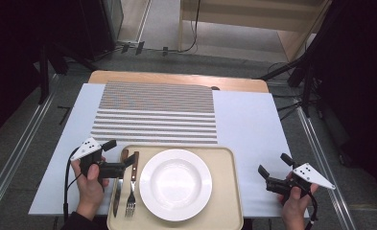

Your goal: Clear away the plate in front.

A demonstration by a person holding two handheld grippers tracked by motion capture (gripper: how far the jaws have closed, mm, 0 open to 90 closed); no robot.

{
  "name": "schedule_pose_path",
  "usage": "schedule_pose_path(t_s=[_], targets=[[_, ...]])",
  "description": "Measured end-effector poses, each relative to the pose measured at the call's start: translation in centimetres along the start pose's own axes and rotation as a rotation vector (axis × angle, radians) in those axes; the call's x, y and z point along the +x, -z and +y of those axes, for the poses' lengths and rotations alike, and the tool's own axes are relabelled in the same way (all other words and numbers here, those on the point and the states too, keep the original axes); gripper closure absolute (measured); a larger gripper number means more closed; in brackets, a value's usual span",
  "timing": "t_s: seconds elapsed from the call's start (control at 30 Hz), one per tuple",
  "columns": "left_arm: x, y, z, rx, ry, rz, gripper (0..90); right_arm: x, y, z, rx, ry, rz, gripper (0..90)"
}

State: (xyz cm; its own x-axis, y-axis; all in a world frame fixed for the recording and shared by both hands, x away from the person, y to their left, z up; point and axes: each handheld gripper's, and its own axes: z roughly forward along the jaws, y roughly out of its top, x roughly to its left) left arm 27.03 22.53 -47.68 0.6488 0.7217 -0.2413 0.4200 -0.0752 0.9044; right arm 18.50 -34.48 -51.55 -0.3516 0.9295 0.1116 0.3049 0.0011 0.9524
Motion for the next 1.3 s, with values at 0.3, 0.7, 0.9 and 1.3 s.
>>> schedule_pose_path(t_s=[0.3,0.7,0.9,1.3], targets=[[1.5,1.2,-0.6,-0.026,-0.034,0.063,0.0,0.0,0.0,0.0,0.002,0.002,-0.003,0.0],[3.2,2.8,-1.1,-0.052,-0.037,0.113,0.0,0.0,0.0,0.0,0.002,-0.002,-0.007,0.0],[4.0,3.8,-1.4,-0.059,-0.04,0.139,0.0,0.0,0.0,0.0,0.002,-0.002,-0.007,0.0],[5.4,5.4,-1.8,-0.063,-0.039,0.165,0.0,0.0,0.0,0.0,0.0,-0.001,-0.008,0.0]])
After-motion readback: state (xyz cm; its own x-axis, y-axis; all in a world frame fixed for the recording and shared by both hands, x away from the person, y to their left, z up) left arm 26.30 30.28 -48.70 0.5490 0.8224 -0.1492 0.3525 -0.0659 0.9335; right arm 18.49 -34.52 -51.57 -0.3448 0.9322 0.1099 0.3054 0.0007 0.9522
